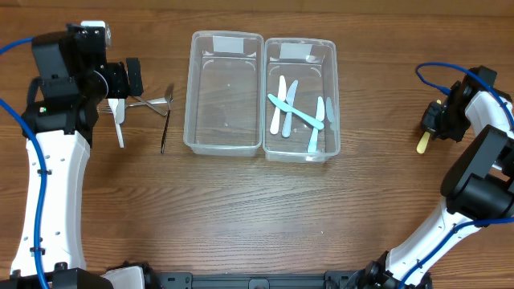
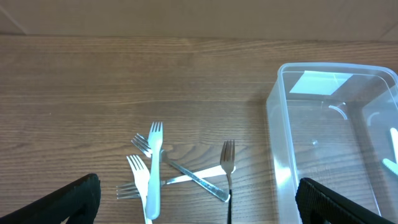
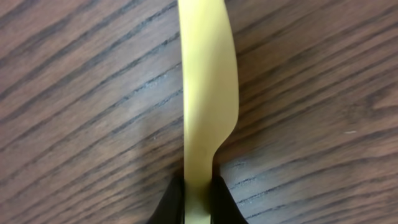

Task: Pack container
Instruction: 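Grasp the yellow plastic knife with the right gripper, then place the yellow knife into the right container and withdraw right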

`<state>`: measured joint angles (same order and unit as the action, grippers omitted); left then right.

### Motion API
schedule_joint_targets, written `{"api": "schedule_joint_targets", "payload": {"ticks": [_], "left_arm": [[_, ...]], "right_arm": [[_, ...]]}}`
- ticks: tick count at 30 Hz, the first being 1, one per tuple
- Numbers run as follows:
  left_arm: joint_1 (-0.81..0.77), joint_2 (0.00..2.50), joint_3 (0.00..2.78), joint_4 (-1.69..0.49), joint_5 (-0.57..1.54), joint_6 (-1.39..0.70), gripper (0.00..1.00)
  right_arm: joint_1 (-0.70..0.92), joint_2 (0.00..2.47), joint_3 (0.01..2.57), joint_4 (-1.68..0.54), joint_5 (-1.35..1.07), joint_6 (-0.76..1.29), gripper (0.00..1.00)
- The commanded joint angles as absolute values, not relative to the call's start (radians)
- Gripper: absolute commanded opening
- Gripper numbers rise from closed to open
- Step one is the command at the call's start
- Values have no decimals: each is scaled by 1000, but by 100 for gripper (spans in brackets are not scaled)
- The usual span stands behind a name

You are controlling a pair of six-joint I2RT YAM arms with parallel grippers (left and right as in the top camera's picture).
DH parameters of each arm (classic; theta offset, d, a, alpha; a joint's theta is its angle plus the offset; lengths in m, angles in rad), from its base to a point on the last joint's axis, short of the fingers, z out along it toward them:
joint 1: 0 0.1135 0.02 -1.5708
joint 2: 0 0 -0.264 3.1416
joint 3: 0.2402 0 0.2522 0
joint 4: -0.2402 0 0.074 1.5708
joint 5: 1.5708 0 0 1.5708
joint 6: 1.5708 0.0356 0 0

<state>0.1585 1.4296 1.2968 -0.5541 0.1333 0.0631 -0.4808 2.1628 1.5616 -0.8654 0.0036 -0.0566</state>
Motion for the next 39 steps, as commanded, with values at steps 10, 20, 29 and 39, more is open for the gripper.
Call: {"api": "schedule_joint_targets", "payload": {"ticks": [10, 20, 29, 39], "left_arm": [[163, 1433, 1327, -553, 130, 86, 100], [163, 1433, 1327, -553, 130, 86, 100], [163, 1433, 1327, -553, 130, 86, 100], [163, 1433, 1327, -553, 130, 86, 100]], "right_arm": [[-439, 2101, 1638, -979, -52, -35, 4], [-202, 1811, 1779, -1052, -118, 30, 4], [128, 1783, 1744, -1118, -144, 84, 4], [262, 1823, 1517, -888, -140, 109, 6]]}}
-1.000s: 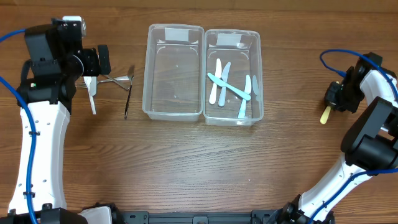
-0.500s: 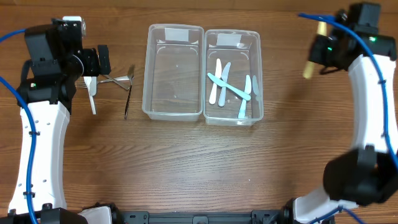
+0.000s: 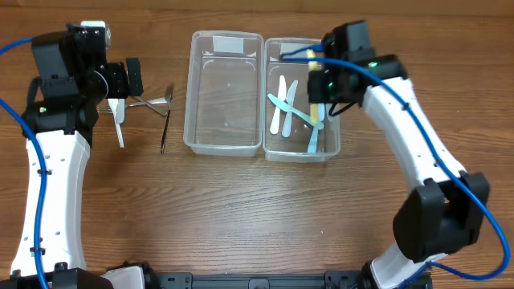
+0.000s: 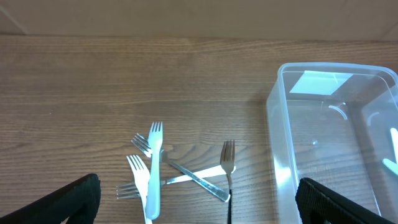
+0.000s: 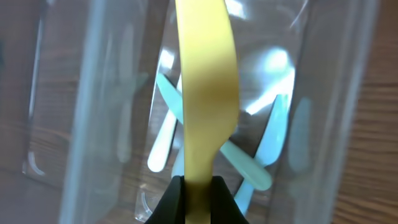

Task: Pack container
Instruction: 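Place the yellow knife into the right container and withdraw right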

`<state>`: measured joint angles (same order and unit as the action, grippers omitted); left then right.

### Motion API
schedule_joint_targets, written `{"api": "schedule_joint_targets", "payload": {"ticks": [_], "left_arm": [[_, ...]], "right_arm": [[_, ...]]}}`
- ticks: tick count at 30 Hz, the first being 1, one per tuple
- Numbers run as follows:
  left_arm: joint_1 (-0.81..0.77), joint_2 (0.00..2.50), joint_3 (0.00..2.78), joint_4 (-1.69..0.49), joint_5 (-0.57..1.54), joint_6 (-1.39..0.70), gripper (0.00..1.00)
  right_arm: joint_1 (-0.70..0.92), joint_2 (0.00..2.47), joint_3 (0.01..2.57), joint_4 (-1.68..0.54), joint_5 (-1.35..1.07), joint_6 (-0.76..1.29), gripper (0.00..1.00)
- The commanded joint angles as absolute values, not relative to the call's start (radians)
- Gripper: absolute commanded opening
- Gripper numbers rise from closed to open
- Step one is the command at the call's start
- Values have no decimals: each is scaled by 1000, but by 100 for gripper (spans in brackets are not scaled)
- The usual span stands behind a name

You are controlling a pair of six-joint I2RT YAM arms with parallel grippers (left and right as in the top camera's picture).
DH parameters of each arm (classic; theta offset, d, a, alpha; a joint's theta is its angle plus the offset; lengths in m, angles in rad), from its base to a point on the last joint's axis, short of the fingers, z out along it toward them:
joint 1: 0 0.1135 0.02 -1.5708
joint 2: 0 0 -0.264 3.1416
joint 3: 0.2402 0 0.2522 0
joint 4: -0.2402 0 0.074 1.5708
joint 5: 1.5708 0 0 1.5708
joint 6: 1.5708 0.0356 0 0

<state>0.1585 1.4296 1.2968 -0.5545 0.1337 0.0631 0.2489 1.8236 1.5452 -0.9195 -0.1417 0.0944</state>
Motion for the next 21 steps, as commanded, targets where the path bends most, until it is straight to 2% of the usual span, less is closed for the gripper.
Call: {"api": "schedule_joint_targets", "payload": {"ticks": [1, 3, 4, 5, 6, 7, 10, 15, 18, 21], "left_arm": [[163, 1433, 1327, -553, 130, 86, 100], [163, 1433, 1327, -553, 130, 86, 100], [163, 1433, 1327, -553, 130, 86, 100], [163, 1433, 1327, -553, 131, 86, 100], [163, 1433, 1327, -549, 131, 81, 100], [163, 1433, 1327, -543, 132, 68, 100], [163, 1433, 1327, -550, 132, 3, 100], [163, 1436, 1327, -677, 310, -236, 100], [163, 1436, 1327, -701, 452, -266, 100], [163, 1436, 1327, -710, 482, -267, 100]], "right_arm": [[267, 1823, 1516, -883, -140, 105, 6], [269, 1823, 1516, -871, -140, 104, 7], [269, 1823, 1518, -866, -140, 104, 15], [269, 1823, 1522, -862, -140, 101, 35], [261, 1822, 1533, -862, -136, 101, 61], [252, 1822, 1546, -865, -136, 101, 71], [205, 1818, 1616, -881, -132, 101, 93], [63, 1817, 1755, -924, -132, 103, 99], [-78, 1817, 1801, -941, -133, 134, 100], [-199, 1818, 1800, -951, -138, 167, 100]]}}
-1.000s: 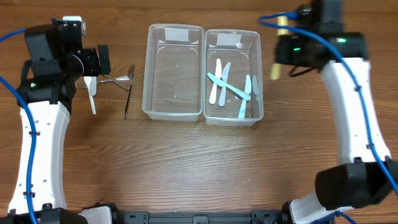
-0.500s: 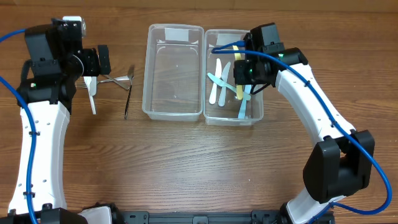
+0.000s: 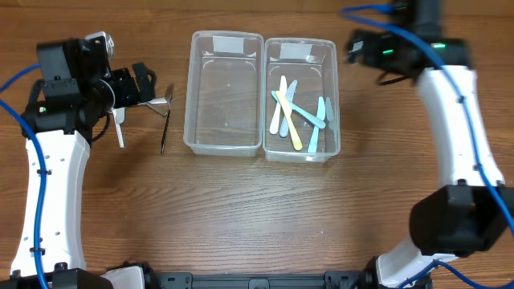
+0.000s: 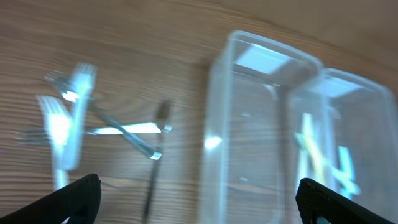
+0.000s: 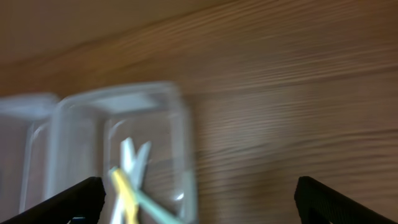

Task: Pack container
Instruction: 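Place the yellow knife into the right container and withdraw right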

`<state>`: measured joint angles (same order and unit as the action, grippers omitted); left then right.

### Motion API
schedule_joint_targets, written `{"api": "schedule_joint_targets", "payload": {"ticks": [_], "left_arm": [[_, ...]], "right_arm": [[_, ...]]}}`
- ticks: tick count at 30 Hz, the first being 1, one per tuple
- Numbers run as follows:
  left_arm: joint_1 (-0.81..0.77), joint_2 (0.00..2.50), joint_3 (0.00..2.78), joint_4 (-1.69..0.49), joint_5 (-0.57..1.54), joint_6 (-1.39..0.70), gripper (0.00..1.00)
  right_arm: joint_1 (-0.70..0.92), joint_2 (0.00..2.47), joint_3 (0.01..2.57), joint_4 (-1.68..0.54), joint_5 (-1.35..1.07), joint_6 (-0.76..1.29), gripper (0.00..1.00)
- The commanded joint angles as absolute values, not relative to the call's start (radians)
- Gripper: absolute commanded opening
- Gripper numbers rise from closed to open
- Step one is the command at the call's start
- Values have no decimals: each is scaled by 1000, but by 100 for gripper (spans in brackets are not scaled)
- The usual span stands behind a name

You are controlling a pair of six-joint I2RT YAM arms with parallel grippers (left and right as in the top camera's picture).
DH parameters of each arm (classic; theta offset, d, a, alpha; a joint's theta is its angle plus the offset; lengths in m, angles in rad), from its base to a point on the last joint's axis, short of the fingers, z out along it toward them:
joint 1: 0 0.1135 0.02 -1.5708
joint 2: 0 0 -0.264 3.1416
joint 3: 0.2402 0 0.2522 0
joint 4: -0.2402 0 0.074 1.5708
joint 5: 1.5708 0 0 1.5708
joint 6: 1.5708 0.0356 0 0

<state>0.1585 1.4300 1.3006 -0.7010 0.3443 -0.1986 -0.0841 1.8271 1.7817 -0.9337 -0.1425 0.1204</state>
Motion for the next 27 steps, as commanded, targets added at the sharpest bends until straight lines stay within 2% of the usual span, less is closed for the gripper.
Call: {"api": "schedule_joint_targets", "payload": {"ticks": [1, 4, 8, 12, 15, 23, 27], "left_arm": [[163, 1436, 1327, -706, 493, -266, 100], [163, 1436, 1327, -711, 460, -295, 100], [163, 1438, 1327, -786, 229, -429, 100], [173, 1442, 1327, -859, 12, -488, 100], [196, 1474, 1327, -921, -74, -485, 100], [224, 1693, 1358, -985, -85, -355, 100], [224, 1844, 1542, -1021, -86, -220, 100]], "right_arm": [[-245, 1818, 1800, -960, -138, 174, 100], [-333, 1818, 1800, -983, -142, 176, 100], [-424, 1818, 1800, -1024, -144, 177, 100], [-456, 1818, 1800, -1051, -144, 177, 100], [-456, 1818, 1800, -1055, -144, 177, 100], [-446, 1818, 1800, -1066, -144, 177, 100], [-446, 1818, 1800, -1084, -144, 177, 100]]}}
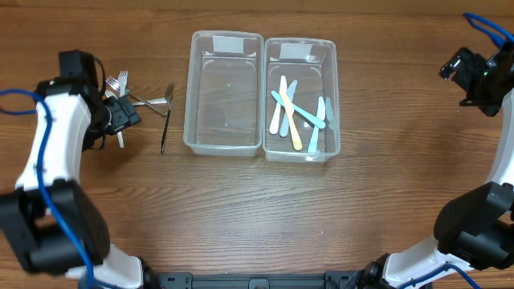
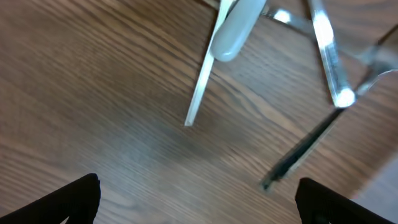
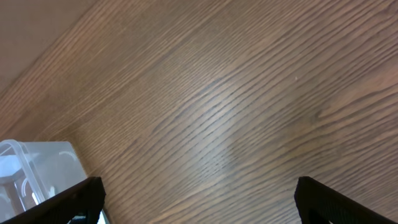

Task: Pack container
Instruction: 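Place the yellow knife into the right container and withdraw right, then lower left gripper onto the fork pile and grasp a white fork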

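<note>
Two clear containers stand side by side. The left container [image 1: 225, 132] is empty. The right container [image 1: 331, 96] holds several plastic knives, among them a yellow knife [image 1: 291, 128]. Left of the containers lies a pile of forks [image 1: 128, 98] and a dark fork [image 1: 164, 128]. My left gripper [image 1: 122, 114] [image 2: 199, 202] hangs open low over the fork handles; a white handle [image 2: 200, 87], a pale blue handle [image 2: 239, 28] and a metal fork [image 2: 328, 59] show just ahead. My right gripper [image 1: 460, 69] [image 3: 199, 202] is open and empty at the table's far right.
The wooden table [image 1: 257, 217] carries nothing else. In the right wrist view only a corner of the right container [image 3: 37, 165] shows at the lower left. The dark fork's handle [image 2: 305, 149] lies at a slant to the right of the left gripper.
My left gripper was higher, with the forks and both containers in its view; now it is low over the fork handles. My right gripper has moved from behind the right container to the table's far right.
My right gripper was shut on a yellow knife at the far right of the table. Then it held the knife over the right container. Then the knife lay in that container and the gripper was open. The left arm stayed by the forks, and is now lower.
</note>
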`<state>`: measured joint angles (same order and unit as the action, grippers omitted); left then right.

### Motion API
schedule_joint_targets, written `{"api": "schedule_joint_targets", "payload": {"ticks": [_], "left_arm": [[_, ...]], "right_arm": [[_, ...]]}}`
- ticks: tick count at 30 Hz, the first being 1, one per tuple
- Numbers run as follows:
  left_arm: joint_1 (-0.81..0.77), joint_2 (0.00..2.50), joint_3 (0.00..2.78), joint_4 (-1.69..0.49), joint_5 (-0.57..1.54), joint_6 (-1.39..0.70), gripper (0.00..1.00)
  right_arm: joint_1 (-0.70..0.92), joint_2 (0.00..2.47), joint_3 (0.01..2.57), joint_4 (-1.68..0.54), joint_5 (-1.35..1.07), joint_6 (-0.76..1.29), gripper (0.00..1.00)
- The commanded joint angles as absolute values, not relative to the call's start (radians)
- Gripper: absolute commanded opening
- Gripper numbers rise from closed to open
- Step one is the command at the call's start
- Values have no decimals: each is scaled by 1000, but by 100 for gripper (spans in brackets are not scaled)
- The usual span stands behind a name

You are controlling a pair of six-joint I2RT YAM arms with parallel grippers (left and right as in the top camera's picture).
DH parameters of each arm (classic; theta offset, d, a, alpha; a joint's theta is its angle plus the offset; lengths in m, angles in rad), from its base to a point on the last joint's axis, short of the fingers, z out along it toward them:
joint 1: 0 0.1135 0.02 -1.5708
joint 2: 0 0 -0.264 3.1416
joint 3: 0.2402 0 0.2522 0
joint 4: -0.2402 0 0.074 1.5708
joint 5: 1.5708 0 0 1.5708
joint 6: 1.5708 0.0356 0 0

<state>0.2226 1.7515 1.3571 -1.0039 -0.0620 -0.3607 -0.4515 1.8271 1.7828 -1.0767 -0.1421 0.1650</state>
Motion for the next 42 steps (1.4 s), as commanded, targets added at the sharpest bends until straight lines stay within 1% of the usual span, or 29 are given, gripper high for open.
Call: {"api": "schedule_joint_targets", "payload": {"ticks": [1, 7, 10, 11, 14, 17, 20, 22, 27, 30, 32, 35, 39, 42], "left_arm": [[224, 1880, 1601, -1037, -86, -204, 100], [224, 2090, 1917, -1161, -86, -145, 100], [222, 2166, 1985, -1172, -78, -150, 100], [222, 2189, 1998, -1172, -78, -154, 98], [216, 2238, 2008, -1169, -78, -152, 92], [205, 2270, 2008, -1159, -78, -107, 82], [187, 2290, 2008, -1129, -102, -50, 75], [174, 2294, 2008, -1110, -132, -48, 73], [154, 2307, 2007, -1086, -135, -47, 74], [150, 2318, 2007, -1084, -139, -36, 65], [150, 2323, 2006, -1084, -138, -29, 62], [152, 2323, 2007, -1083, -136, -30, 63], [150, 2323, 2006, -1083, -77, -61, 61], [147, 2323, 2006, -1079, -78, -78, 62]], "right_arm": [[-446, 1818, 1800, -1088, -144, 177, 100], [-446, 1818, 1800, -1136, -145, 177, 100], [-446, 1818, 1800, -1163, -145, 177, 100], [-446, 1818, 1800, -1171, -145, 177, 100], [-446, 1818, 1800, -1188, -145, 177, 100], [-446, 1818, 1800, -1199, -160, 177, 100], [-446, 1818, 1800, -1203, -181, 177, 100], [-446, 1818, 1800, -1205, -192, 177, 100], [-446, 1818, 1800, -1223, -197, 177, 100], [-446, 1818, 1800, -1232, -197, 177, 100], [-446, 1818, 1800, -1240, -197, 177, 100], [-446, 1818, 1800, -1247, -197, 177, 100], [-446, 1818, 1800, -1252, -197, 177, 100], [-446, 1818, 1800, -1253, -197, 177, 100]]}}
